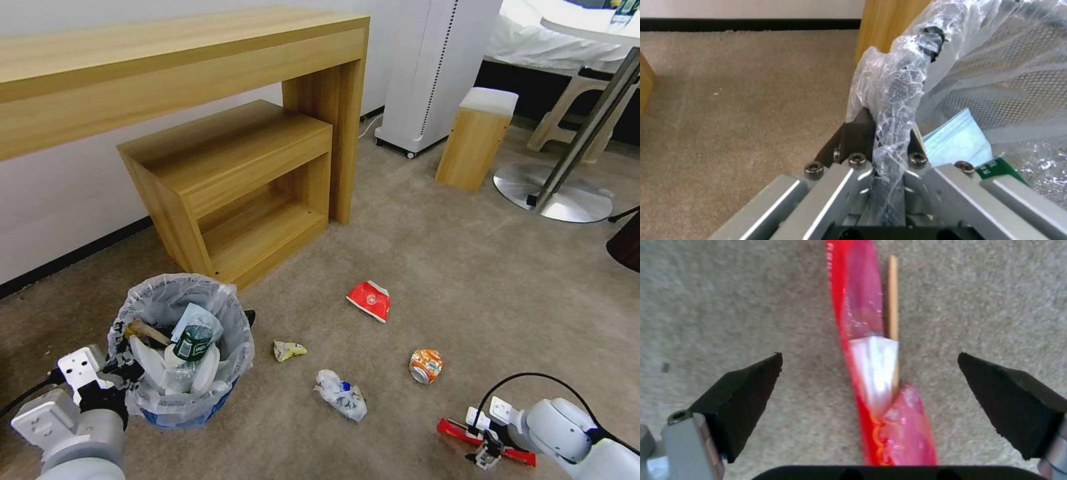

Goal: Pick up the trash bin and place the garbage on the floor into it.

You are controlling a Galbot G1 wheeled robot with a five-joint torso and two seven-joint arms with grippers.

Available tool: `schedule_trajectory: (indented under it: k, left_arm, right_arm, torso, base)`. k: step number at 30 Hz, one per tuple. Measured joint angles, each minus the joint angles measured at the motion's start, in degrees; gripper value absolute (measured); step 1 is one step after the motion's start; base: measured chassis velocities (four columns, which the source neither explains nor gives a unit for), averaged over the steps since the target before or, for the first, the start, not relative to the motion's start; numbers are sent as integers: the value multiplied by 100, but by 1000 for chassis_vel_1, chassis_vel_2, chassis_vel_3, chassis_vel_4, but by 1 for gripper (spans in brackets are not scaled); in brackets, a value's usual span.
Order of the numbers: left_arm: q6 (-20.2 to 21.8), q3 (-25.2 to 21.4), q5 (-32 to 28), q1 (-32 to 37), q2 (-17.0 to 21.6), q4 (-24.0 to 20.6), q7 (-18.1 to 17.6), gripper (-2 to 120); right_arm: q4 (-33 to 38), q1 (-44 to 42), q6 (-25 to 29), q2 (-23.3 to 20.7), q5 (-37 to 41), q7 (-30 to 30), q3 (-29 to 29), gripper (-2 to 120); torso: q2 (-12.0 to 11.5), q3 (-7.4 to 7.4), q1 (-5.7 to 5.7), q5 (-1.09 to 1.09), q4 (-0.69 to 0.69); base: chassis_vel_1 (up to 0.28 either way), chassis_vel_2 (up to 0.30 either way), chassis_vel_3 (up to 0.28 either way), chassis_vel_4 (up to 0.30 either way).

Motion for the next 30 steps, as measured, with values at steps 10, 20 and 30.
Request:
schedule_trajectory:
  k: [10,20,30]
  left_arm:
    - [-1,-11,10,-67,9,94,0,1]
    - [-1,-24,-1,-127,48,165,0,1]
    - [-1,-26,-6,-146,64,193,4,1]
  right_arm:
    - [-258,192,144,122,-41,39,-141,89]
    - [-392,221,216,216,-137,67,-215,55]
    - [-457,221,310,297,-175,73,-222,21]
  torso:
    - [0,0,0,0,0]
    - [0,0,0,-1,0]
    - [0,-1,0,-7,-4]
  base:
    - [0,0,0,0]
    - [0,0,0,0]
    - [0,0,0,0]
